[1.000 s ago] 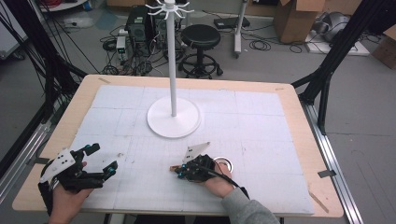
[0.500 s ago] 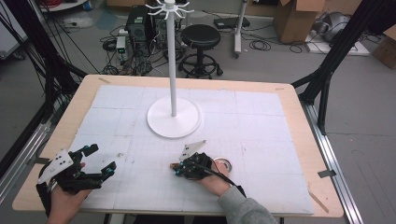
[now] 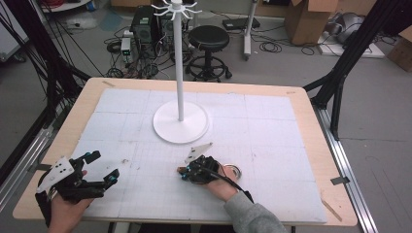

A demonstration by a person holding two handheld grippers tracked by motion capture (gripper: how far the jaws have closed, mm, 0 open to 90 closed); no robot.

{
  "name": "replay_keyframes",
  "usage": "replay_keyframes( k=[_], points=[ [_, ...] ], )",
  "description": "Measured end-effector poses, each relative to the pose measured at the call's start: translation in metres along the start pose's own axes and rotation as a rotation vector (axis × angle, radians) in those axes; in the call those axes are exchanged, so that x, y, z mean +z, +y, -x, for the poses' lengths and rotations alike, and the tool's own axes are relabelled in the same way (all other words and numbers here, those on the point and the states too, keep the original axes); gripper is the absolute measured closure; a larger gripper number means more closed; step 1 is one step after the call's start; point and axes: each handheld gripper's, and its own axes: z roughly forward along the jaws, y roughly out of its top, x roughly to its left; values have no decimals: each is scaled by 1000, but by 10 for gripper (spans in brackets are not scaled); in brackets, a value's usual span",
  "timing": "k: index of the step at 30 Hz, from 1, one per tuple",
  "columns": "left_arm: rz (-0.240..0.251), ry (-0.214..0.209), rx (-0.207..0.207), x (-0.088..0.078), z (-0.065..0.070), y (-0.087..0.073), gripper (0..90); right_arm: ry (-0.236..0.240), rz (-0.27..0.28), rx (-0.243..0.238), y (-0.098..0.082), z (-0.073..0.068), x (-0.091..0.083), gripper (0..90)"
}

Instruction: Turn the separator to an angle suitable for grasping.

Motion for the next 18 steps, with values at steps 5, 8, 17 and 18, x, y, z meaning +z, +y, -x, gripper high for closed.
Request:
replay_keyframes(
  k=[5,8,17,18],
  points=[
    [1,3,-1,-2,0,0,18,-6,-4,15,1,2,1,900],
    [1,4,-1,-3,0,0,18,-10,-3,18,2,3,2,900],
    [1,10,-1,-5,0,0,18,-23,-4,37,4,7,3,900],
    [3,10,-2,-6,0,0,18,-24,-1,37,4,7,3,900]
  ],
)
